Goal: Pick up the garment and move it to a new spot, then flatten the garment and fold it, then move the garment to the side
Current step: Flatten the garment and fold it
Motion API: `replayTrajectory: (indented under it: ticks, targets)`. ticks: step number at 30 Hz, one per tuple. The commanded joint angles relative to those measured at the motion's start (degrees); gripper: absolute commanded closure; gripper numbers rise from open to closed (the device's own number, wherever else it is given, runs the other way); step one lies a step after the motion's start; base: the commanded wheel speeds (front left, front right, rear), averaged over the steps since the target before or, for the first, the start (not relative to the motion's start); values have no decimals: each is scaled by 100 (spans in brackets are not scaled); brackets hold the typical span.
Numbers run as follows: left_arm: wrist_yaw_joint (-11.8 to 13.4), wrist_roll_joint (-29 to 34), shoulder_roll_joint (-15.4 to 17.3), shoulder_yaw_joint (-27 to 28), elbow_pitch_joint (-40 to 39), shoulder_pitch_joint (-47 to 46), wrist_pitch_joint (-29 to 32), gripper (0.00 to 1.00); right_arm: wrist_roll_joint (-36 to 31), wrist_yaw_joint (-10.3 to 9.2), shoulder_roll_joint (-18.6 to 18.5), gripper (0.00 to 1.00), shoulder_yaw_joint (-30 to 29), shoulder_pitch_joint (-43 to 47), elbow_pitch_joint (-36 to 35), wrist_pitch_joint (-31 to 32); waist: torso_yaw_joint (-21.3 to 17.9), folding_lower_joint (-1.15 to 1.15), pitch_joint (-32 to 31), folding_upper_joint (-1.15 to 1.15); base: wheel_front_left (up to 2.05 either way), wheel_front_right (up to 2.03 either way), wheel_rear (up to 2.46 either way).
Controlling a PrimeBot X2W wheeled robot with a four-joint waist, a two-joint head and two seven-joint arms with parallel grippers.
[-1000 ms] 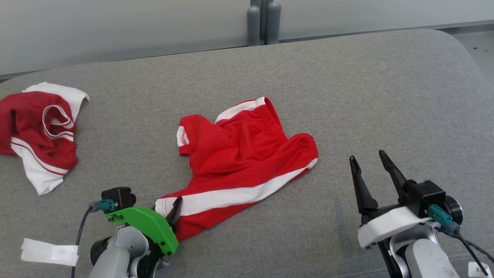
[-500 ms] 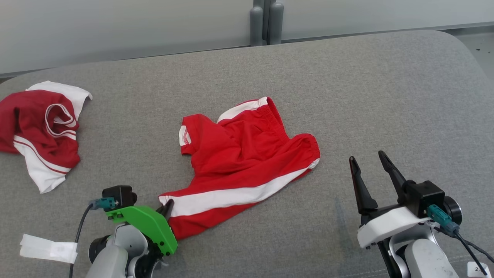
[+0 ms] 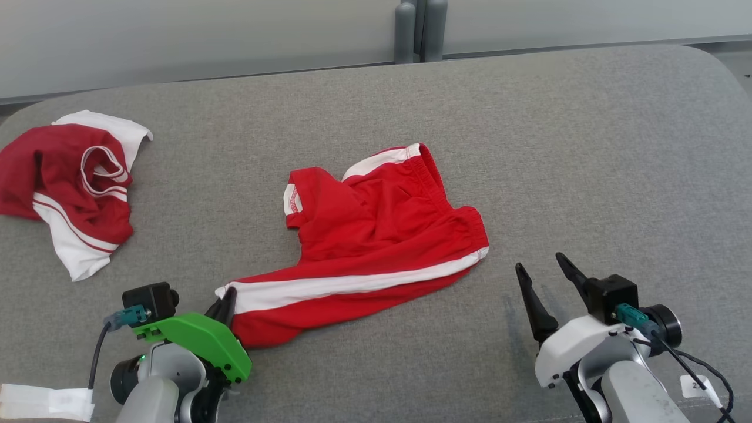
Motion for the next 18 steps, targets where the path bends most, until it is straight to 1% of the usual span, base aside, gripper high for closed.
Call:
replayTrajectory:
  ticks: [1,5,9,18]
  targets:
    - [38,-5,27,30,-17,72,-41,100,62,0,-63,0,82,-130,134,-34,49,0,41,0,0,0,0]
    - [89,-3,15,42,27,8,-118,100,200,0,-186,0,477,-517,717,-113,138,0,122,0,0,0,0]
    - [123,0,-6,40,112,-89,-183,100,448,0,-208,0,867,-911,1209,-219,211,0,196,0,0,0,0]
    - [71,-30,-39,-12,304,-267,-293,100,700,0,-327,0,1825,-1607,2071,-375,345,0,335,0,0,0,0]
